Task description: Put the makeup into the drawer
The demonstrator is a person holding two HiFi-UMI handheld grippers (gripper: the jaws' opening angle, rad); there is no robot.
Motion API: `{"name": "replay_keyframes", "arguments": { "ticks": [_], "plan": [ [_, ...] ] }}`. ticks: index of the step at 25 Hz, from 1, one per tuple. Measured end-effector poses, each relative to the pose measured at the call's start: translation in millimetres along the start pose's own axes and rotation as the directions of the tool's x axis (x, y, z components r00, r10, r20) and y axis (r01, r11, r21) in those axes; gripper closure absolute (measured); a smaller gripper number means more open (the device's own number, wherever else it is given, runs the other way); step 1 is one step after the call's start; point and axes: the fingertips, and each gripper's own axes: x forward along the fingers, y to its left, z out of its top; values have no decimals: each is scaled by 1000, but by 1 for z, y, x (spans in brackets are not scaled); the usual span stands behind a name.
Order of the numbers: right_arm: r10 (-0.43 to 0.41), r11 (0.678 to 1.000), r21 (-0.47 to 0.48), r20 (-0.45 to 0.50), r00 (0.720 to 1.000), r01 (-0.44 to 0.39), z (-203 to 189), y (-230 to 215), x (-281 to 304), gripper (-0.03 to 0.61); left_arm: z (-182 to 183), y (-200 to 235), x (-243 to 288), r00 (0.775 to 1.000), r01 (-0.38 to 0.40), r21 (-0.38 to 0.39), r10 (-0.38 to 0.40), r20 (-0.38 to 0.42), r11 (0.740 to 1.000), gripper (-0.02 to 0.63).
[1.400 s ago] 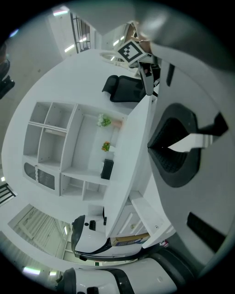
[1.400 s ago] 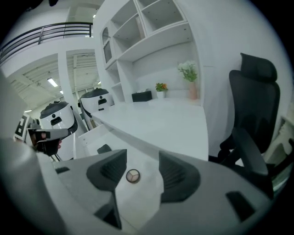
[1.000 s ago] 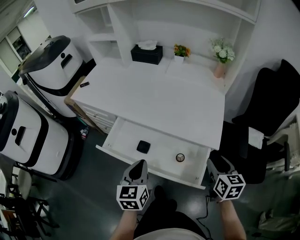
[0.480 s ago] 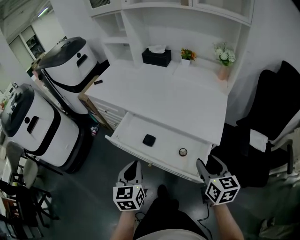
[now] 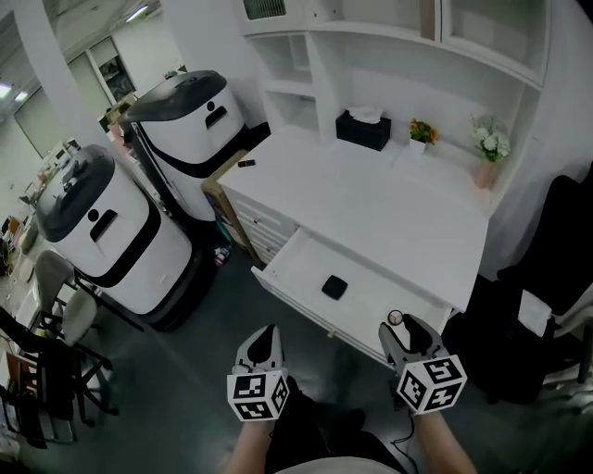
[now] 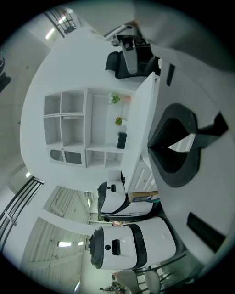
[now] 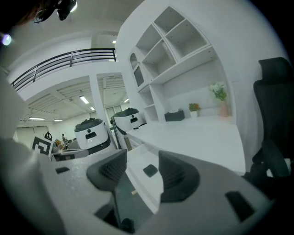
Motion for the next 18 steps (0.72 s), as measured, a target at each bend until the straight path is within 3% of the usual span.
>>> {"name": "replay_keyframes", "arguments": {
  "ticks": [9,18],
  "plan": [
    [58,997,-49,-9,998,-59,28,80,102,362,20,108,27,999,-30,-22,30,13,999,612],
    [76,997,-32,15,997,-75,60,170,211,362,50,221,53,999,-21,-16,22,30,1000,612]
  ]
}}
